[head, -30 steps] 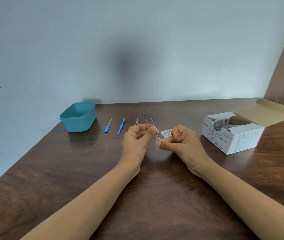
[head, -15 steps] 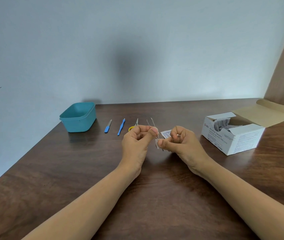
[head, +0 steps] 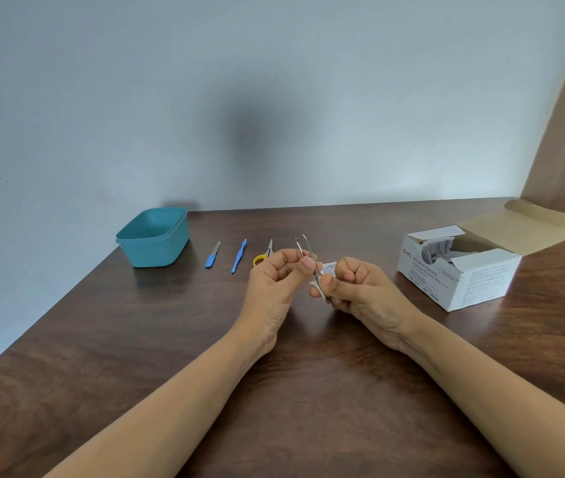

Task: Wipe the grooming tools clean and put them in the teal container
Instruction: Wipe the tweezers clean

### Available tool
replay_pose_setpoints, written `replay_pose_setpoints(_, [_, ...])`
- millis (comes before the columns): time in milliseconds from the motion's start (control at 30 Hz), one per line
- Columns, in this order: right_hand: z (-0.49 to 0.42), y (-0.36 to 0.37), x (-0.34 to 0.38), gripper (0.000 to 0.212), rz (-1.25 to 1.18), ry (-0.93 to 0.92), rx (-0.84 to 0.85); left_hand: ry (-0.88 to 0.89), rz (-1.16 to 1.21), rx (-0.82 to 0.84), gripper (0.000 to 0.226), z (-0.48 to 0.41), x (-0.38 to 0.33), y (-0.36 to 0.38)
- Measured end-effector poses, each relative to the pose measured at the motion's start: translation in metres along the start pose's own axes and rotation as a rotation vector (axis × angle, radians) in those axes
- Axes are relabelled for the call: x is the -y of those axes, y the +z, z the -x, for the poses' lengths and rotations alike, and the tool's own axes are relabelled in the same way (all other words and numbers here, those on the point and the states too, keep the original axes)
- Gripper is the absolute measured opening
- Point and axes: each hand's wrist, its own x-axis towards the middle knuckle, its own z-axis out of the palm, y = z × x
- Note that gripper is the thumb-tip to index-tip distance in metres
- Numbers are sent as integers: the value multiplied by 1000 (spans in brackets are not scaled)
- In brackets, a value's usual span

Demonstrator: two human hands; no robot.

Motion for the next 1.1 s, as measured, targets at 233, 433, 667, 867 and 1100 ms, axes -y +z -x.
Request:
replay_pose_setpoints(233, [-2,-1,2,50,-20,21,-10,1,47,-7,1,3,0,3])
replay_pose_setpoints(433, [-2,0,-2,53,158,-81,12,-2,101,-112,3,2,0,2])
replay_pose_setpoints(667, [0,4,-7,48,579,-270,-178,23,19,-244,6,0,6,1])
replay_pose_setpoints(867, [1,9,-12,47,841,-433,-227,12,36,-288,5,-1,6,-1])
replay_pose_setpoints(1100, [-5,-1,-18,47,412,-245,-64,10,31,-201,1,-2,3,0])
